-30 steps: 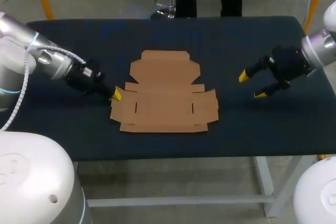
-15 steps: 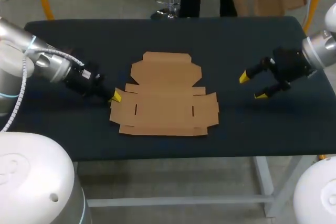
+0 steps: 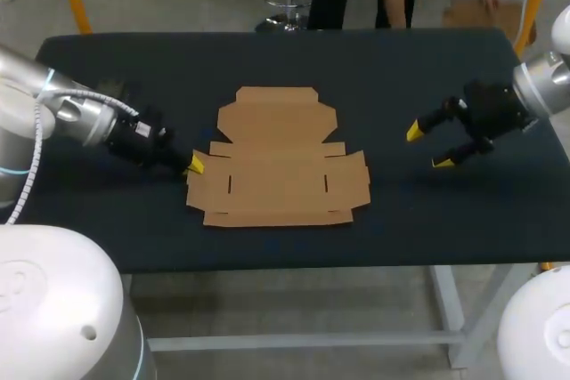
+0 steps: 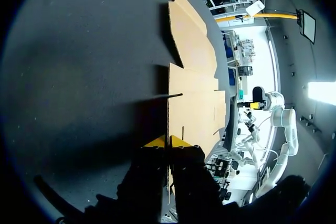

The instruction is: Assemble the packaging by folding the flat box into shape, placing the metal phone stand inside, and closing the box properly

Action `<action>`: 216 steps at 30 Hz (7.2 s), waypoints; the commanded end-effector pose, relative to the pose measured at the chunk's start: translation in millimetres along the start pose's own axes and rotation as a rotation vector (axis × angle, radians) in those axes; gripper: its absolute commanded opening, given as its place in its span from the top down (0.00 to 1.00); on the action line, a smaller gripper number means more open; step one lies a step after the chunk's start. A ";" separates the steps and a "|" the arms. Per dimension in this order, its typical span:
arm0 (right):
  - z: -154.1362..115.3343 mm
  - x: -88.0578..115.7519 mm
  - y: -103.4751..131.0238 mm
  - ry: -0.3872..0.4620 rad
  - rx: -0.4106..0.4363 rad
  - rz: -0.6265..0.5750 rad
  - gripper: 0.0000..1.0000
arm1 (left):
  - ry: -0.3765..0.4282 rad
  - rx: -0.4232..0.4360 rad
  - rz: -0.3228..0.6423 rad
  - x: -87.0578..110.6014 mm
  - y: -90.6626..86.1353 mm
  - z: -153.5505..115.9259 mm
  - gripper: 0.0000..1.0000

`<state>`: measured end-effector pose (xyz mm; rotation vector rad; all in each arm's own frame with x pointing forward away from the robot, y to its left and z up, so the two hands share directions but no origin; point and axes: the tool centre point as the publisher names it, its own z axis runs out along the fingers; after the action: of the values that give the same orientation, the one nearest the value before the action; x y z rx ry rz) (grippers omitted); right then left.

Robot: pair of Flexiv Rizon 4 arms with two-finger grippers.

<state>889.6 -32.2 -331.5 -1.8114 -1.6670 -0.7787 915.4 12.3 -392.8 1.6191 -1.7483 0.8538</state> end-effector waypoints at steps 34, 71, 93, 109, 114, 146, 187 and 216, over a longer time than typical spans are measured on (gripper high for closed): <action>14.1 23.6 52.5 0.020 0.032 -0.136 0.00 | -0.277 0.193 -0.122 12.9 -22.3 -100.5 0.00; 76.7 43.8 100.3 0.073 -0.016 -0.262 1.00 | -0.252 0.326 -0.149 4.7 -47.3 -90.9 1.00; 81.5 29.7 97.2 0.089 -0.018 -0.191 1.00 | -0.205 0.285 -0.188 5.3 -60.0 -71.6 1.00; 102.2 27.5 95.8 0.068 -0.041 -0.244 1.00 | -0.228 0.316 0.033 -1.6 -61.1 -45.9 1.00; 110.3 27.0 97.6 0.060 -0.027 -0.227 1.00 | -0.239 0.283 0.053 -5.2 -66.8 -37.7 1.00; 132.3 19.4 98.7 0.065 0.042 -0.180 1.00 | -0.200 -0.070 0.136 -23.3 -85.0 -20.5 1.00; 149.6 11.3 100.1 0.075 0.065 -0.156 1.00 | -0.136 0.026 0.155 -20.0 -71.0 8.4 1.00; 155.3 11.2 96.6 0.070 0.063 -0.143 1.00 | -0.105 0.030 0.146 -17.2 -73.3 18.7 1.00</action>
<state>993.6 80.6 -428.0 -1.6167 -1.7694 -0.8338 988.7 3.9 -412.4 1.5961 -1.9561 0.8855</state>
